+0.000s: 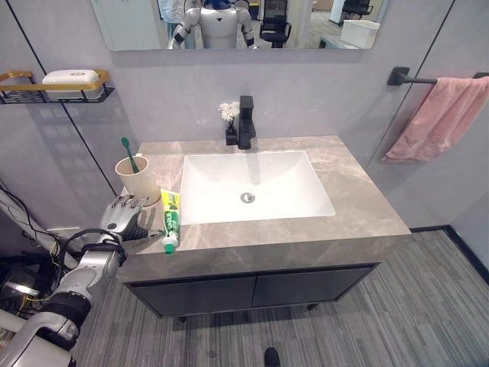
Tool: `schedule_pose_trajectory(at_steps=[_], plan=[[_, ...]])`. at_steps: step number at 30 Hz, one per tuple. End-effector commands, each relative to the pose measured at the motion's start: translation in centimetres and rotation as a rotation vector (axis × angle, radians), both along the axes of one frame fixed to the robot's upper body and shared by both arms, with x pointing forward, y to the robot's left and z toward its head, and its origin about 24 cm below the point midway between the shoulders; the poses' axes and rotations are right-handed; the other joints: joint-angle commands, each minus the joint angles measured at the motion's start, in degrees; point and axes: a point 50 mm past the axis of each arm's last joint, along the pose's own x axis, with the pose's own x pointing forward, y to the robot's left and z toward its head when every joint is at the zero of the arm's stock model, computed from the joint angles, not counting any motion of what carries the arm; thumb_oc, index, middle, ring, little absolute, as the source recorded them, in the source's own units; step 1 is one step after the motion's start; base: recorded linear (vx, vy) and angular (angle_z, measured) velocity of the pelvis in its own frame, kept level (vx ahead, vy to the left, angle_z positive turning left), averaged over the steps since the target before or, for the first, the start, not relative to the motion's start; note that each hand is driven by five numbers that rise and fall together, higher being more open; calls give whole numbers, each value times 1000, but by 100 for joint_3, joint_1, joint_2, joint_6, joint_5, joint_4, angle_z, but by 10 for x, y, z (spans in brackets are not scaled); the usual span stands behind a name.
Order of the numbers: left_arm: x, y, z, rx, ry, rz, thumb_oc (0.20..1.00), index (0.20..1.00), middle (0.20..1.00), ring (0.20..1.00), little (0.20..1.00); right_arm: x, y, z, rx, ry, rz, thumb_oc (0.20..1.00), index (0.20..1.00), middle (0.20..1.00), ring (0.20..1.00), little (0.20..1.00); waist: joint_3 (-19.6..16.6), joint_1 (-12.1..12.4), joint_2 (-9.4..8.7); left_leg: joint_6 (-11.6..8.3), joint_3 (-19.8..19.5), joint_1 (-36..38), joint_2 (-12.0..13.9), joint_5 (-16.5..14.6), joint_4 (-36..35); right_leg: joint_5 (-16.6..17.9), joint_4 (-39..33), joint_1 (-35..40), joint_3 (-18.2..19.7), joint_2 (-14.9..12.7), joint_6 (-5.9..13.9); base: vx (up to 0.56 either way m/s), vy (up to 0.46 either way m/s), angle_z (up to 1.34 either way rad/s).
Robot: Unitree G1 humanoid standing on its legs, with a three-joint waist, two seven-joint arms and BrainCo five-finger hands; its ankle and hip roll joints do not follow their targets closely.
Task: Put brush and paste in cup on sink, flatten towel.
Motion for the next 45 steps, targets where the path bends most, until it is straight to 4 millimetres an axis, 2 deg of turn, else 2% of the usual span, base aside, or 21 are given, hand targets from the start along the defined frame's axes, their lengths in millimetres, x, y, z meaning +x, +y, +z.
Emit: schedule_pose_trajectory(at_steps=[1,9,13,14,15,16,18,19,21,22,26,29,31,32,33,34,36,40,41,45], plan=[[10,7,36,-85,-211,62,1000,1000,1000,1000,1000,18,-4,3,-35,-6,36,1000,1000,1000,1000,1000,272,-52,132,-251,-450,47,488,214,65,125,53,336,30,-348,467,0,0,0],[-12,12,52,-158,-376,94,1000,1000,1000,1000,1000,19,1,1,-18,-3,27,1000,1000,1000,1000,1000,280,79,89,-236,-526,39,487,195,65,91,53,384,-35,-369,462,0,0,0],[-24,15,66,-158,-453,84,1000,1000,1000,1000,1000,19,4,0,-5,3,39,1000,1000,1000,1000,1000,288,152,75,-242,-570,32,499,204,65,71,53,423,-94,-376,441,-8,-6,1],[-28,10,79,-208,-518,56,1000,1000,1000,1000,1000,21,6,-1,1,-3,43,1000,1000,1000,1000,1000,292,206,69,-242,-618,-1,512,217,65,56,53,439,-137,-373,428,-37,-41,8],[-33,7,82,-267,-562,57,1000,1000,1000,1000,1000,30,11,-2,14,-35,76,1000,1000,1000,1000,1000,296,202,49,-245,-641,-19,528,235,65,51,53,442,-153,-365,410,-33,-38,8],[-34,7,82,-268,-562,58,1000,1000,1000,1000,1000,30,11,-2,13,-35,77,1000,1000,1000,1000,1000,294,194,53,-246,-643,-20,528,236,65,51,53,442,-155,-365,409,-22,-35,13],[-37,-14,95,-404,-634,-35,1000,1000,1000,1000,1000,35,18,-4,33,-57,86,1000,1000,1000,1000,1000,360,210,39,-247,-709,-100,541,269,65,49,53,432,-213,-353,381,-31,-55,15],[-37,-14,95,-405,-634,-34,1000,1000,1000,1000,1000,35,17,-4,33,-58,86,1000,1000,1000,1000,1000,360,202,43,-247,-716,-105,542,272,65,49,53,431,-220,-353,380,-37,-57,13],[-41,-32,101,-510,-647,-125,1000,1000,1000,1000,1000,39,20,-4,40,-66,98,1000,1000,1000,1000,1000,444,217,53,-244,-787,-194,552,304,65,49,53,405,-247,-348,355,-46,-34,8],[-41,-32,101,-510,-646,-124,1000,1000,1000,1000,1000,39,20,-4,39,-66,99,1000,1000,1000,1000,1000,441,209,55,-244,-791,-198,553,305,65,49,53,403,-251,-348,354,-78,-41,5],[-55,-66,103,-704,-588,-302,1000,1000,1000,1000,1000,56,20,-2,32,-110,142,1000,1000,1000,1000,1000,684,285,93,-236,-950,-448,610,423,65,28,53,291,-328,-304,287,-74,-76,10],[-60,-79,99,-771,-513,-371,1000,1000,1000,1000,1000,69,24,-1,34,-128,223,1000,1000,1000,1000,1000,779,345,105,-248,-1014,-557,676,503,65,4,53,238,-379,-264,240,-46,-93,18],[-62,-83,94,-818,-476,-382,1000,1000,1000,1000,1000,84,27,1,25,-177,258,1000,1000,1000,1000,1000,927,399,105,-265,-1090,-648,731,617,73,-41,53,205,-429,-199,170,-46,-129,10],[-62,-83,94,-818,-476,-382,1000,1000,1000,1000,1000,84,27,1,25,-177,258,1000,1000,1000,1000,1000,931,394,106,-268,-1097,-649,734,622,72,-41,53,207,-436,-196,166,-86,-164,14],[-61,-85,90,-849,-444,-377,1000,1000,1000,1000,1000,99,29,5,16,-220,299,1000,1000,1000,1000,1000,1095,446,78,-285,-1164,-770,756,652,206,-39,54,191,-449,-182,112,-62,-90,18],[-61,-85,90,-849,-444,-377,1000,1000,1000,1000,1000,99,29,5,16,-221,299,1000,1000,1000,1000,1000,1101,437,78,-286,-1177,-786,759,643,231,-38,54,192,-458,-182,109,-96,-161,20],[-59,-87,86,-887,-414,-376,1000,1000,1000,1000,1000,115,32,9,10,-274,335,1000,1000,1000,1000,1000,1246,473,86,-322,-1273,-921,804,724,261,-65,89,142,-564,-149,49,-60,-132,17],[-57,-90,84,-920,-379,-384,1000,1000,1000,1000,1000,125,36,12,13,-317,334,1000,1000,1000,1000,1000,1331,450,153,-375,-1389,-998,873,921,189,-138,132,127,-709,-89,-10,-15,-111,32],[-55,-92,80,-910,-347,-384,1000,1000,1000,1000,1000,134,43,14,26,-344,376,1000,1000,1000,1000,1000,1428,466,210,-423,-1439,-1075,920,1039,213,-212,187,114,-799,-57,-58,3,-182,38],[-53,-90,69,-911,-310,-343,1000,1000,1000,1000,1000,148,51,19,37,-402,437,1000,1000,1000,1000,1000,1546,471,240,-476,-1445,-1143,938,1142,329,-268,244,92,-892,-53,-106,16,-102,24]])
